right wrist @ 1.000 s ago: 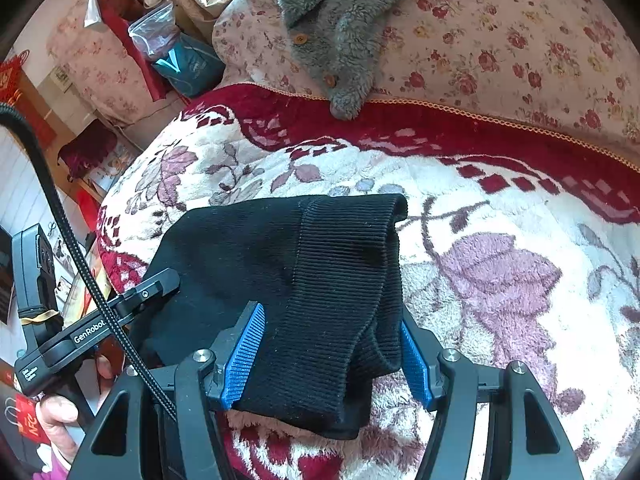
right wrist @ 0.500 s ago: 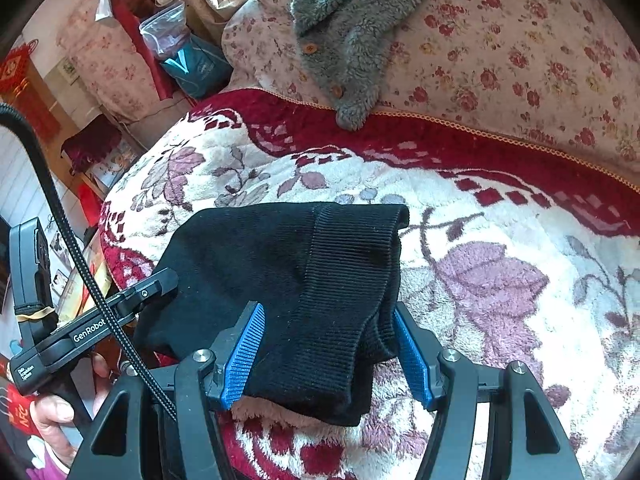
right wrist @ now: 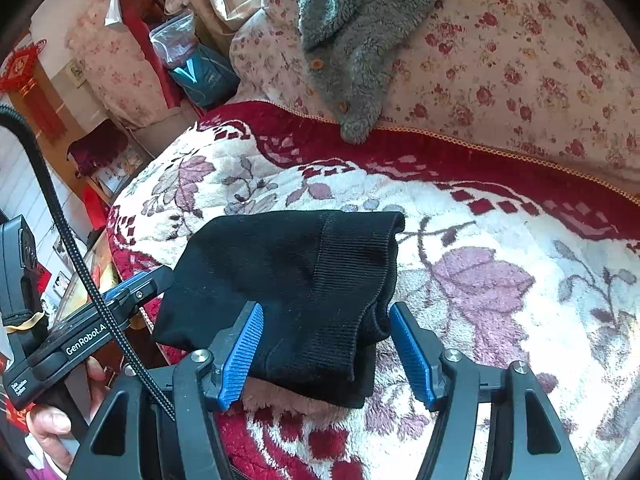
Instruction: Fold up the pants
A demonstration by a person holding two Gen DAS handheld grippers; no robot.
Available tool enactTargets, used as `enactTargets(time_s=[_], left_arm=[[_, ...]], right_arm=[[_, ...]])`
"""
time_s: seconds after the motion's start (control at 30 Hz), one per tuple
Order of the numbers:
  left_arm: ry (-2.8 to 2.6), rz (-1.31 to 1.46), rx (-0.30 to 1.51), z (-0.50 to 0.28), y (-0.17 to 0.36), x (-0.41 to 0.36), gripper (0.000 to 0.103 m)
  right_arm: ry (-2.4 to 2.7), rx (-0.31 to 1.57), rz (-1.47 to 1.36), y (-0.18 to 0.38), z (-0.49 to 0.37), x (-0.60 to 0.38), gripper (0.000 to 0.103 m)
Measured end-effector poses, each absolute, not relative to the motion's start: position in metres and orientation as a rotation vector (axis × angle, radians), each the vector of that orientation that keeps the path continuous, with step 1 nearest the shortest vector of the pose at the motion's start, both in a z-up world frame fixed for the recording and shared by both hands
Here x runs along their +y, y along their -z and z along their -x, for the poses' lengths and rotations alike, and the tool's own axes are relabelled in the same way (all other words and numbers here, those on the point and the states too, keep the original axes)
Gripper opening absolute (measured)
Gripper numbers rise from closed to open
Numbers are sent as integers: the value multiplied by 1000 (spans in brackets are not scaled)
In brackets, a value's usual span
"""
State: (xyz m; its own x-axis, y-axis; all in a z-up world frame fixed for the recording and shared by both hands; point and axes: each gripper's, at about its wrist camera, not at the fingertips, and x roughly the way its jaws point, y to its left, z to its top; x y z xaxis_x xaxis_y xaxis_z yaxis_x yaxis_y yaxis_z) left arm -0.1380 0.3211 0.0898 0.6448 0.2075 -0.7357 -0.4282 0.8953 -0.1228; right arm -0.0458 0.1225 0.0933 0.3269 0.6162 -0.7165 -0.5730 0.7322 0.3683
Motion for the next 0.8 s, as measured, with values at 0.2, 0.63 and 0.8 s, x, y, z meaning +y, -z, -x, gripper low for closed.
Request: enactTargets(time_s=[0.2,0.63,0.8], left_arm=[[-366,296,784,144,-93,313,53],[-406,262,752,164,-100,295,53],[-446,249,740,172,-102,287,53]], right_arm=[[-774,936,-31,-100,57,117,64],[-785,901,-6,-107,77,112,64],[-789,884,0,-109,87,108,64]])
